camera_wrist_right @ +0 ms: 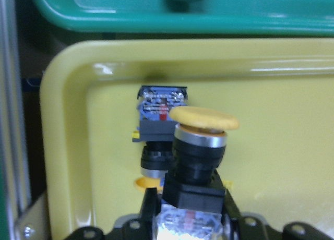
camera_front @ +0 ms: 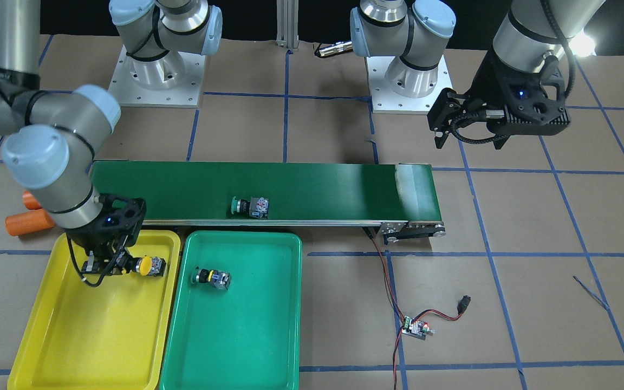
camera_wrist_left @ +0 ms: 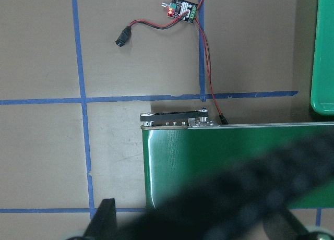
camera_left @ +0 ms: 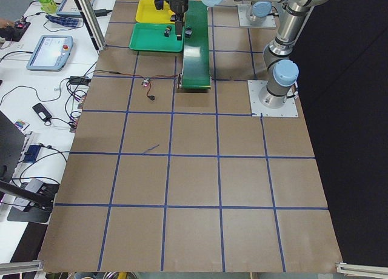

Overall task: Sort buttons by color to trays
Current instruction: 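Drop the yellow-capped switch into the yellow tray with the right gripper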

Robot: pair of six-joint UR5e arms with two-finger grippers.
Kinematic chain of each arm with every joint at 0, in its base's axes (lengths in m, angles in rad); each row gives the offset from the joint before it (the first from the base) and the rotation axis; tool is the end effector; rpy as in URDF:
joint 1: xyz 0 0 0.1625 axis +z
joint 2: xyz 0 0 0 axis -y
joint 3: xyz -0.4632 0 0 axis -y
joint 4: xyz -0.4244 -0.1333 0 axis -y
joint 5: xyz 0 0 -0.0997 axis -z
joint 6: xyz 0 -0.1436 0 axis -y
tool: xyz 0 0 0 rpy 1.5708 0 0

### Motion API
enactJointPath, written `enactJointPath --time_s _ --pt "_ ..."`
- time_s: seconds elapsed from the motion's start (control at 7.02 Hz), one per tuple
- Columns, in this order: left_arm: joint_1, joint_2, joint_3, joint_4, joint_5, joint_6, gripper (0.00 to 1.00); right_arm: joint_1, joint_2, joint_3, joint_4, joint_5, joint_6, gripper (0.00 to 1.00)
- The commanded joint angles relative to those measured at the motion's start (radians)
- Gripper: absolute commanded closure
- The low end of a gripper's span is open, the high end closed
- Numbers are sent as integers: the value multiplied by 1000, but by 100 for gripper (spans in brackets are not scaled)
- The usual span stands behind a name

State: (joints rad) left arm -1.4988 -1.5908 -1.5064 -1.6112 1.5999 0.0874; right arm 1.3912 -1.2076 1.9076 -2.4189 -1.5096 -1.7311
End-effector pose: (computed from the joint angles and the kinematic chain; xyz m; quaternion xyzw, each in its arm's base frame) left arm -0.0904 -0.5414 0.5013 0.0077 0.9999 -0.0008 0.0147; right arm 0.0310 -0.6245 0.1950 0.6996 -0.7100 0.0676 0.0428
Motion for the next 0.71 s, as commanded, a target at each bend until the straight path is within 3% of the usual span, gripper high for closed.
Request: enactJointPath --time_s 0.0,0.14,0.43,0.57 --pt "0 0 0 0 0 0 0 -26 37 -9 -29 14 -39 44" --pt "0 0 0 0 0 0 0 -24 34 -10 -26 5 -39 0" --pt "3 0 0 2 0 0 0 -11 -22 -9 -5 12 -38 0" --pt "3 0 0 2 0 0 0 32 -96 -7 100 0 -33 0"
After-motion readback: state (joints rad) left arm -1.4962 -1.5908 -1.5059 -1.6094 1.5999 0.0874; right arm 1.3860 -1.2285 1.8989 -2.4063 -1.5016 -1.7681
